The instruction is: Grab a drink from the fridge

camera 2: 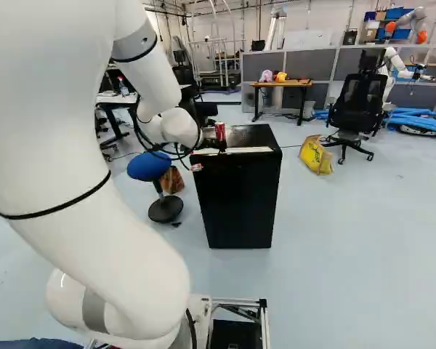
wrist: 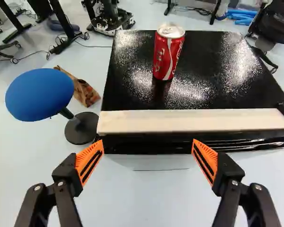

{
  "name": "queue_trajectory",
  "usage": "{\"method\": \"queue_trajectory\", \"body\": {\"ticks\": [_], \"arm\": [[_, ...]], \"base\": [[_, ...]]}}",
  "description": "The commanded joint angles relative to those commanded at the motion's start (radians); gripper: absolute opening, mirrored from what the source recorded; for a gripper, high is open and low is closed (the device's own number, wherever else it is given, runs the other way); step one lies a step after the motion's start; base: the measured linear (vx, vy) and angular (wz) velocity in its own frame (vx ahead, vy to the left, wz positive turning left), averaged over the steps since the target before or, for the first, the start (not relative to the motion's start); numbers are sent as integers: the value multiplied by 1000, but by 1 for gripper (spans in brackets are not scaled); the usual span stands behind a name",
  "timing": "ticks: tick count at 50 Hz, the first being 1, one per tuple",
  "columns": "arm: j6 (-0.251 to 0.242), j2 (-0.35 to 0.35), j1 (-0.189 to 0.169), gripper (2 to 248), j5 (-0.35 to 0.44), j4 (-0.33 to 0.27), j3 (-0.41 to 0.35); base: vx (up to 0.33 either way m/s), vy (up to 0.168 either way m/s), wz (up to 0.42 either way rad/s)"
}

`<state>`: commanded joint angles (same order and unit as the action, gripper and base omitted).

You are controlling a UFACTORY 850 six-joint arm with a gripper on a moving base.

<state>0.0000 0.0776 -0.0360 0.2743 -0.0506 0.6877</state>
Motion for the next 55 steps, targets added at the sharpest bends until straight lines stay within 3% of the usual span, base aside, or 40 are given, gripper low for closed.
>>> {"method": "queue_trajectory", "body": {"ticks": [55], "arm": [[0,169,-40,247,224,0,182]], "base": [[0,0,0]]}}
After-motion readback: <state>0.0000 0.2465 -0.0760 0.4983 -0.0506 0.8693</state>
